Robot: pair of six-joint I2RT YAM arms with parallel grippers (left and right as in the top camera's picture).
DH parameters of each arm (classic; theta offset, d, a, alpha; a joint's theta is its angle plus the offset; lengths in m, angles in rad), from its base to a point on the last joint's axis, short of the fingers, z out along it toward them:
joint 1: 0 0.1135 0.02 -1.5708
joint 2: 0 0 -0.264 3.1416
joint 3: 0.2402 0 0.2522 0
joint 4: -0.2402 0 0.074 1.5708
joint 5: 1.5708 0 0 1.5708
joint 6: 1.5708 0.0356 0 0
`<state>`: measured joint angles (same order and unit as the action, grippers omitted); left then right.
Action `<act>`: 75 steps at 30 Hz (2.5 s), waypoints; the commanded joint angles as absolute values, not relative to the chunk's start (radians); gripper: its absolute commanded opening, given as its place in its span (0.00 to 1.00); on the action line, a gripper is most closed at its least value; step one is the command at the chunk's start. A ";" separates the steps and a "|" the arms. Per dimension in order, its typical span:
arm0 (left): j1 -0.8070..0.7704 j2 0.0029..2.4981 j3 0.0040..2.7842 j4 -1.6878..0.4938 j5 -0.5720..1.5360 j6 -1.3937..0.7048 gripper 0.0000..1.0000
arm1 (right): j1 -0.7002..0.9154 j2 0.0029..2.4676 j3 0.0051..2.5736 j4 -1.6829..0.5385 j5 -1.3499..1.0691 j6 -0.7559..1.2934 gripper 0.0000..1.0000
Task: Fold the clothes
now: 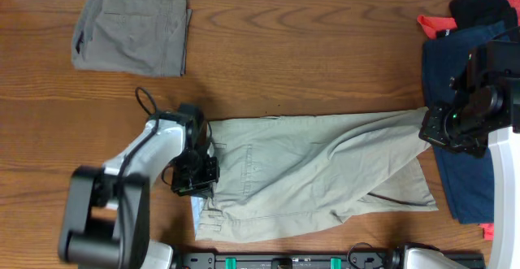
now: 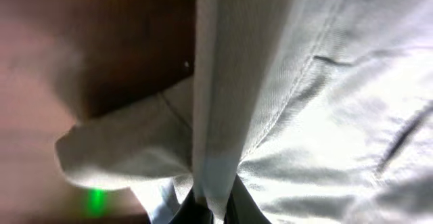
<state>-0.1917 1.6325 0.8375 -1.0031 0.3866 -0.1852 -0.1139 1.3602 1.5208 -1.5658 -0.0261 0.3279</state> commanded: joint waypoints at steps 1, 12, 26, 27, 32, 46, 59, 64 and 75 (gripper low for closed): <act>-0.193 1.515 0.862 -1.048 0.385 -0.181 0.06 | -0.119 1.350 1.518 -1.564 -0.015 0.314 0.01; -0.193 1.273 0.862 -1.263 0.386 -0.198 0.06 | -0.119 1.350 1.518 -1.617 -0.015 0.324 0.01; -0.193 1.210 0.862 -1.259 0.404 -0.204 0.35 | -0.118 1.309 1.516 -1.642 -0.060 0.286 0.01; -0.193 1.210 0.862 -1.256 0.404 -0.204 0.36 | -0.118 1.308 1.516 -1.642 -0.061 0.286 0.01; -0.193 1.210 0.860 -1.247 0.404 -0.204 0.43 | -0.118 1.307 1.516 -1.641 -0.061 0.282 0.01; -0.192 1.449 0.857 -0.791 0.403 -0.204 0.66 | -0.118 1.307 1.516 -1.578 -0.094 0.283 0.01; -0.097 1.614 0.899 -0.595 0.219 -0.203 0.69 | -0.118 1.307 1.516 -1.578 -0.094 0.279 0.01; -0.093 1.615 0.899 -0.569 0.343 -0.165 0.69 | -0.118 1.307 1.516 -1.577 -0.094 0.279 0.01; -0.097 1.672 0.898 -0.570 0.373 -0.165 0.69 | -0.118 1.307 1.516 -1.586 -0.094 0.274 0.01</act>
<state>-0.0952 1.6321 0.8795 -0.5682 0.3550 -0.1822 -0.1139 1.3190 1.5143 -1.5856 -0.0971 0.2943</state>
